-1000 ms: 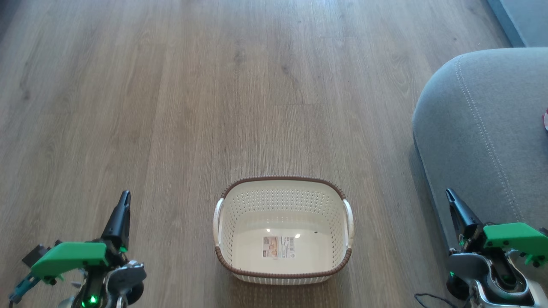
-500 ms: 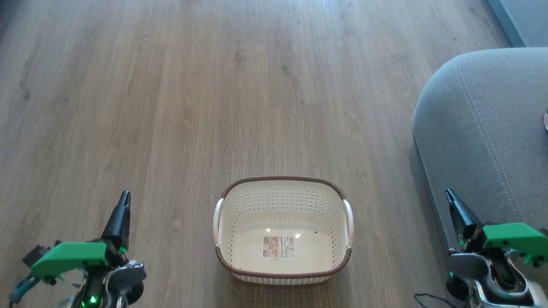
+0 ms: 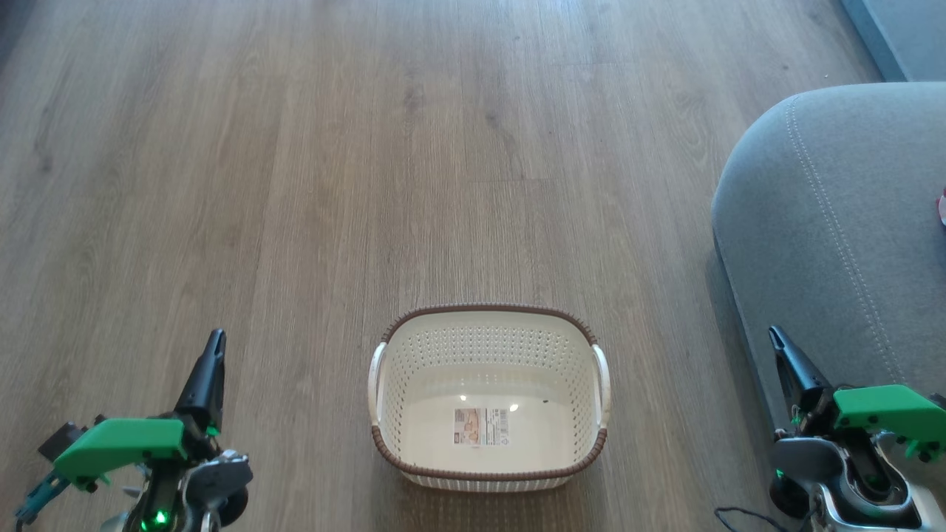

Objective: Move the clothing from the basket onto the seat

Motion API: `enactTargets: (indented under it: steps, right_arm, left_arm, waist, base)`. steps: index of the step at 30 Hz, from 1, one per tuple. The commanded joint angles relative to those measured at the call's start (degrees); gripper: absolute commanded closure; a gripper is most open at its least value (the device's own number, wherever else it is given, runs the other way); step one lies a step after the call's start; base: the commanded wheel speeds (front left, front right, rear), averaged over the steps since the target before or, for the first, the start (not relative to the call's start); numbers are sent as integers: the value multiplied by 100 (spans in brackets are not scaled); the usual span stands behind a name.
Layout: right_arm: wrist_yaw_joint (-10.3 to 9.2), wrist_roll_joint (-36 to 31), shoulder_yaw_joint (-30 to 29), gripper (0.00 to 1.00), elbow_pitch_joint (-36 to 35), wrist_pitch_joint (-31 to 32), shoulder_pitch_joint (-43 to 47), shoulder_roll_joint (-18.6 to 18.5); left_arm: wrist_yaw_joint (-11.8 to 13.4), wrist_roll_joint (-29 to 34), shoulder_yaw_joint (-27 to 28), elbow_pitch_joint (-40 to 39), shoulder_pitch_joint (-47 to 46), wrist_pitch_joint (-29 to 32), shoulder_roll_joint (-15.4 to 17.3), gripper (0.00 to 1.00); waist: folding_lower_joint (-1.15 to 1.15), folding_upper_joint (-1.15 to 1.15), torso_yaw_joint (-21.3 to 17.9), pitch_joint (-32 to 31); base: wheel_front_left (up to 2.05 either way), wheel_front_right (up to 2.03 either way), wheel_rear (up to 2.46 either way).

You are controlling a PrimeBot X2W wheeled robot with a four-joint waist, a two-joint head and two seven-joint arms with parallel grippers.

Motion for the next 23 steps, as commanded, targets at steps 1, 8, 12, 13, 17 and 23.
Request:
enactTargets:
  steps: [1, 8, 12, 13, 17, 23]
  right_arm:
    - [41, -12, 93, 100, -234, 49, -87, -30]
    - [41, -13, 92, 100, -234, 50, -87, -30]
    - [41, -14, 92, 100, -234, 50, -87, -29]
    - [41, -14, 91, 100, -234, 50, -87, -29]
    - [41, -14, 91, 100, -234, 51, -87, -29]
    - [41, -15, 90, 100, -234, 51, -87, -29]
  left_arm:
    - [-40, -24, 195, -196, -319, 19, 53, 100]
    - [-40, -25, 195, -196, -319, 19, 53, 100]
    - [-40, -25, 195, -196, -319, 19, 53, 100]
    - [-40, -25, 195, -196, -319, 19, 53, 100]
    - [-40, -25, 195, -196, -319, 19, 53, 100]
    - [-40, -25, 195, -196, -319, 19, 53, 100]
  waist:
    - [0, 0, 0, 0]
    - [0, 0, 0, 0]
    - [0, 0, 0, 0]
    - [0, 0, 0, 0]
    - [0, 0, 0, 0]
    - [0, 0, 0, 0]
  base:
    - [0, 0, 0]
    - [0, 0, 0]
    - [0, 0, 0]
    - [0, 0, 0]
    - [0, 0, 0]
    - [0, 0, 0]
